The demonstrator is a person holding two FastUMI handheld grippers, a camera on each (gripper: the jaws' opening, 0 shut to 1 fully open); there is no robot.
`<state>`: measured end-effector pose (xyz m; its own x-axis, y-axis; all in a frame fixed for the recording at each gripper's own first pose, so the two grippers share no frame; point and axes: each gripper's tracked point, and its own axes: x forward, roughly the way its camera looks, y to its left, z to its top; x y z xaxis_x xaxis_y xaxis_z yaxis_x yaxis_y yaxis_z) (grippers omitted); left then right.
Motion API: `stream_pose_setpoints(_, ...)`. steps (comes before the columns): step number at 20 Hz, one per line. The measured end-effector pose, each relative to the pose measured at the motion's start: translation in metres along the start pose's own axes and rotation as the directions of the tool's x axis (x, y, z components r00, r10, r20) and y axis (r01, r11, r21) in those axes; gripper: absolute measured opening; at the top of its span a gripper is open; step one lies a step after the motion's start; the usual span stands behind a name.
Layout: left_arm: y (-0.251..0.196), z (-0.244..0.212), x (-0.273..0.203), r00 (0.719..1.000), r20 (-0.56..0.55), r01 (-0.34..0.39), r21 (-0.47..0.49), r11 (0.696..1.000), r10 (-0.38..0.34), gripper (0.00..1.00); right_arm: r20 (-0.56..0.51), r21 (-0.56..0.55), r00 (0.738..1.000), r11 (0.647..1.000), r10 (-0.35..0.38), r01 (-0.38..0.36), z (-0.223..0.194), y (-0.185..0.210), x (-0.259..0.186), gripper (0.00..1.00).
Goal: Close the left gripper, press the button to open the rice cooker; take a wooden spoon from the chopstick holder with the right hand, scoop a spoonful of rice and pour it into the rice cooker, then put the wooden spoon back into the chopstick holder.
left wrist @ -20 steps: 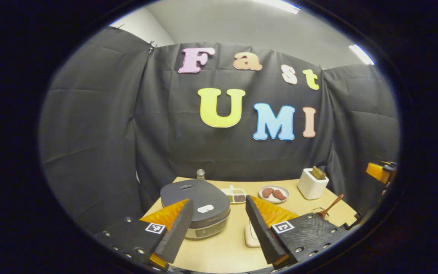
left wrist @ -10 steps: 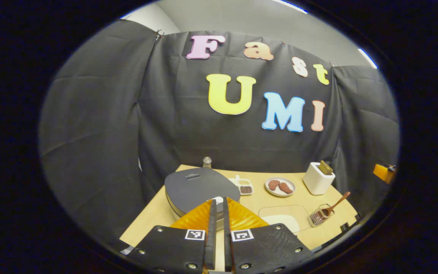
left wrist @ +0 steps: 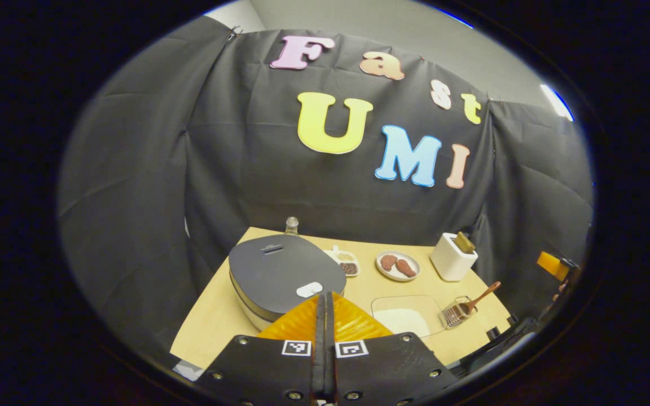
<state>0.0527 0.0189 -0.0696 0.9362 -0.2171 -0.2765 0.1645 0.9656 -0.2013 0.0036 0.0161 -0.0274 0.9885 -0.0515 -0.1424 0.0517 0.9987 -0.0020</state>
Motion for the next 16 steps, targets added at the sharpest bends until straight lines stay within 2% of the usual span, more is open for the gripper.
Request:
stream_pose_setpoints(1,-0.001,0.004,0.01,1.0,-0.013,0.011,-0.013,1.0,-0.011,0.01,-0.002,0.01,1.0,1.0,-0.005,0.005,-0.001,-0.004,0.004,0.98)
stream_pose_setpoints(2,-0.001,0.008,0.019,1.0,-0.023,0.014,-0.025,1.0,-0.014,0.0,0.0,0.017,1.0,1.0,-0.008,0.008,-0.001,-0.007,0.009,0.93)
stream_pose_setpoints(3,0.002,0.009,0.03,0.999,-0.039,0.014,-0.033,0.999,-0.015,0.0,0.0,0.02,1.0,1.0,-0.008,0.008,0.0,-0.009,0.013,0.98)
stream_pose_setpoints(8,0.015,0.001,0.089,0.992,-0.13,-0.01,-0.079,0.997,-0.001,0.0,0.029,-0.006,0.999,1.0,-0.019,0.02,0.007,-0.023,0.03,0.98)
stream_pose_setpoints(9,0.018,-0.002,0.102,0.989,-0.147,-0.012,-0.091,0.996,-0.002,0.01,0.03,-0.007,0.999,1.0,-0.024,0.024,0.008,-0.026,0.032,0.93)
stream_pose_setpoints(10,0.021,-0.005,0.115,0.987,-0.163,-0.022,-0.101,0.995,0.005,0.01,0.029,-0.006,0.999,1.0,-0.029,0.029,0.007,-0.028,0.035,0.98)
stream_pose_setpoints(11,0.023,-0.01,0.127,0.984,-0.181,-0.022,-0.111,0.994,0.001,0.01,0.026,-0.004,0.999,0.999,-0.032,0.032,0.006,-0.031,0.037,0.93)
stream_pose_setpoints(12,0.023,-0.012,0.137,0.982,-0.191,-0.02,-0.118,0.993,-0.003,0.01,0.021,-0.004,0.999,0.999,-0.034,0.034,0.003,-0.033,0.04,0.93)
stream_pose_setpoints(13,0.023,-0.018,0.15,0.977,-0.211,-0.019,-0.125,0.992,-0.007,0.01,0.016,-0.006,0.999,0.999,-0.034,0.034,0.001,-0.034,0.043,0.98)
stream_pose_setpoints(16,0.021,-0.047,0.176,0.959,-0.282,-0.033,-0.122,0.992,-0.003,0.01,0.008,-0.025,0.999,0.999,-0.033,0.034,-0.005,-0.037,0.05,0.98)
